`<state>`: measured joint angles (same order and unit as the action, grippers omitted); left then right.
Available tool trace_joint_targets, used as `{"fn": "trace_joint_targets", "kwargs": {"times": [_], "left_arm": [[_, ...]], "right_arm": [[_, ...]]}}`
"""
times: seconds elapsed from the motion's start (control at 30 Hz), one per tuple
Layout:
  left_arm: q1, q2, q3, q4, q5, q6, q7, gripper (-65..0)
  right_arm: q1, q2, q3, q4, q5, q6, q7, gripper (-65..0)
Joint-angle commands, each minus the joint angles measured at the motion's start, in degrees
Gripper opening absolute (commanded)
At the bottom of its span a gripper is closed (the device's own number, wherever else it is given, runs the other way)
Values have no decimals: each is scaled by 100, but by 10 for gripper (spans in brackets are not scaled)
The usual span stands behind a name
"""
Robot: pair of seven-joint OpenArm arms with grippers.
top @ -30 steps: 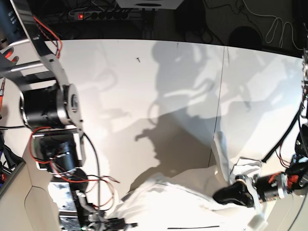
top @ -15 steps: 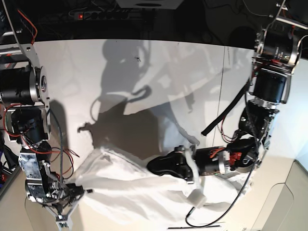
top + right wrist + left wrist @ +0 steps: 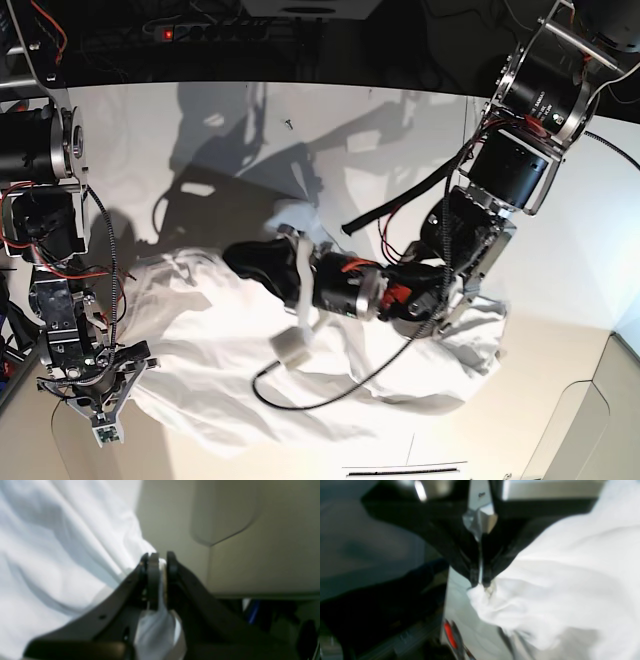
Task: Layout the t-shirt on the table in an organized manner, then fold the t-shirt properly
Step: 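Lower the white t-shirt onto the table with both grippers, draping it flat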
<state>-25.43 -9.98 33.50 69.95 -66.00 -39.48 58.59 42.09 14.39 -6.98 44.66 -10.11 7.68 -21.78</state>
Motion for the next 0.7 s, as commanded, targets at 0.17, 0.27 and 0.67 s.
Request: {"fn": "trace_joint_targets", "kwargs": {"times": [0.17, 0.27, 0.67], "left_arm": [[-170, 289, 175, 85, -181, -52, -146, -650], [-170, 378, 175, 85, 166, -52, -208, -576], [-186, 372, -859, 87, 883, -52, -726, -298]], "right_arm": [[229, 57, 15, 111, -542, -243, 396, -650], [232, 72, 15, 111, -595, -299, 404, -650], [229, 398, 15, 111, -306, -343, 461, -335]]}}
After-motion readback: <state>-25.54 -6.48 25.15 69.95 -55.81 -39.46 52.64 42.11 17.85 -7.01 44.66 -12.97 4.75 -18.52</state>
